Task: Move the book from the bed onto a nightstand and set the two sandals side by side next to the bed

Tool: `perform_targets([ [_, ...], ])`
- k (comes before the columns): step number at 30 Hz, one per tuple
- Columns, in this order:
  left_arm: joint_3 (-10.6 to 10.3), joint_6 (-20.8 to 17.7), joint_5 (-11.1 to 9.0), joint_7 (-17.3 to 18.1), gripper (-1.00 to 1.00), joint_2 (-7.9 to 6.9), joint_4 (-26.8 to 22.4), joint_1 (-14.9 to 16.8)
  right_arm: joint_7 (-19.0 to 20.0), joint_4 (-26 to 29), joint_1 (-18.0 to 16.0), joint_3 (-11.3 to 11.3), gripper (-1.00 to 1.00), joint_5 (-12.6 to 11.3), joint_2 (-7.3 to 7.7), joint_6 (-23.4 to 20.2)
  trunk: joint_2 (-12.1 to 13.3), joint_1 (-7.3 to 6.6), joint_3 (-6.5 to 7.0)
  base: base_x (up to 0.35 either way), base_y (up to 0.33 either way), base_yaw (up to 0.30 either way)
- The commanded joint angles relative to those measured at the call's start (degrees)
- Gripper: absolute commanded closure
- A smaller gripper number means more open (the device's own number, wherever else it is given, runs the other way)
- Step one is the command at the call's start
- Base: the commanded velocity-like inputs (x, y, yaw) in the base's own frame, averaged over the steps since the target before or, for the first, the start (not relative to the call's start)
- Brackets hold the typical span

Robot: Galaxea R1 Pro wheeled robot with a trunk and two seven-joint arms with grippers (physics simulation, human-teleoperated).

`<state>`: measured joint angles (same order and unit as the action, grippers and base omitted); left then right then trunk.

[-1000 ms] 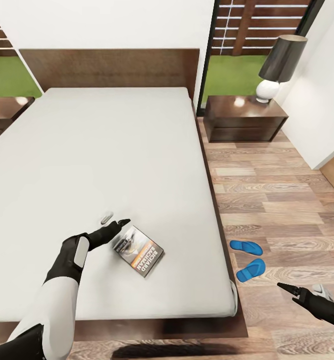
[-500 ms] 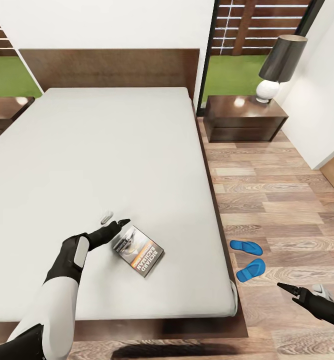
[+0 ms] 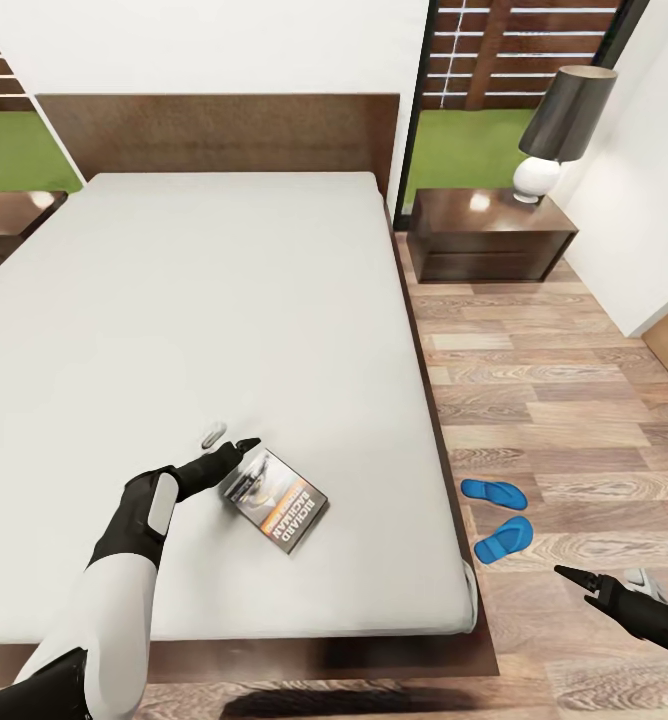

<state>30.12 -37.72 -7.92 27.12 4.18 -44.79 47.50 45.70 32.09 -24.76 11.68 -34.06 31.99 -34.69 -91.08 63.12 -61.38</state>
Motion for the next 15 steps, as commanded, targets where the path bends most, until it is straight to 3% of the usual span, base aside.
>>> perform_targets([
  [1, 0.29, -0.42, -0.17, 0.13, -1.00, 0.06, -0.04, 0.05, 0.08, -0.01, -0.03, 0.10, -1.00, -0.21, 0.00, -0.38, -0.02, 0.00, -0.03, 0.000, 0.000, 0.000],
  [15, 0.29, -0.42, -0.17, 0.13, -1.00, 0.06, -0.04, 0.05, 0.04, -0.01, -0.03, 0.10, -1.00, -0.21, 0.00, -0.38, -1.62, 0.88, -0.75, 0.000, 0.000, 0.000],
])
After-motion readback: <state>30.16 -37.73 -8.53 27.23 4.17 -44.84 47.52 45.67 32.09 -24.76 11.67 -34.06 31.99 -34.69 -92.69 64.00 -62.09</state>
